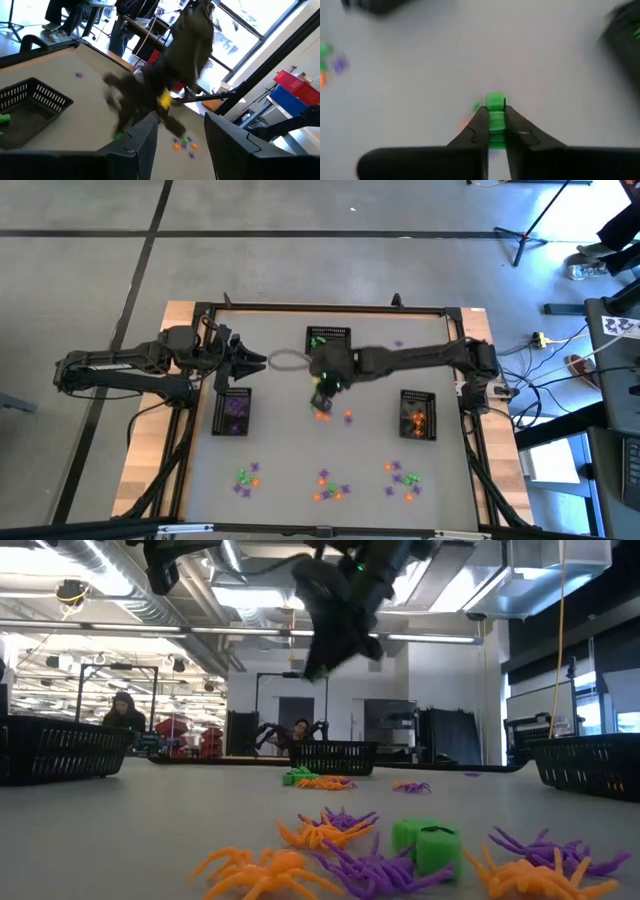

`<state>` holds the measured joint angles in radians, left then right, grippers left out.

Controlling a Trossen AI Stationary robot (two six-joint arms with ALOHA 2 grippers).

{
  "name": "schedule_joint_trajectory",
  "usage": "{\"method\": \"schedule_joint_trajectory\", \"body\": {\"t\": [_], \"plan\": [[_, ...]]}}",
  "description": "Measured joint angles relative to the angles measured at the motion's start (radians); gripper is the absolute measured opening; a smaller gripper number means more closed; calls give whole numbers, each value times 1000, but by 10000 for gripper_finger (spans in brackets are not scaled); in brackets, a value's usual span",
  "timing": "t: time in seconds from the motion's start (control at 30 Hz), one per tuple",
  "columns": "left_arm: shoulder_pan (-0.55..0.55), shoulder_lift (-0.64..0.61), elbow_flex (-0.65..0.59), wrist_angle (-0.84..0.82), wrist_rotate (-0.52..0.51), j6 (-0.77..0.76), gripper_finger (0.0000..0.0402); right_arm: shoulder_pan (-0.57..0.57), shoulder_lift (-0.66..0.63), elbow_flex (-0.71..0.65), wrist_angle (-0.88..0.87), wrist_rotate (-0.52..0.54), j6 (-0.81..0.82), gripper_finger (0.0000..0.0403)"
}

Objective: Sort Halloween decoration
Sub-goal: Put the green skeleton toy into the top bin

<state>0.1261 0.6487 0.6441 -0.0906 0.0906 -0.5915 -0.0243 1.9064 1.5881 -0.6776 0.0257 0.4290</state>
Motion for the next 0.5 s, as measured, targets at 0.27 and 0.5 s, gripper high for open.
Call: {"method": "schedule_joint_trajectory", "body": {"t": [0.27, 0.5], "plan": [[-20, 0, 0, 0, 7, 0, 153, -192, -2, 137, -23, -56, -93, 44], [-31, 0, 0, 0, 1, 0, 153, -347, 4, 137, -34, -124, -113, 31]]}}
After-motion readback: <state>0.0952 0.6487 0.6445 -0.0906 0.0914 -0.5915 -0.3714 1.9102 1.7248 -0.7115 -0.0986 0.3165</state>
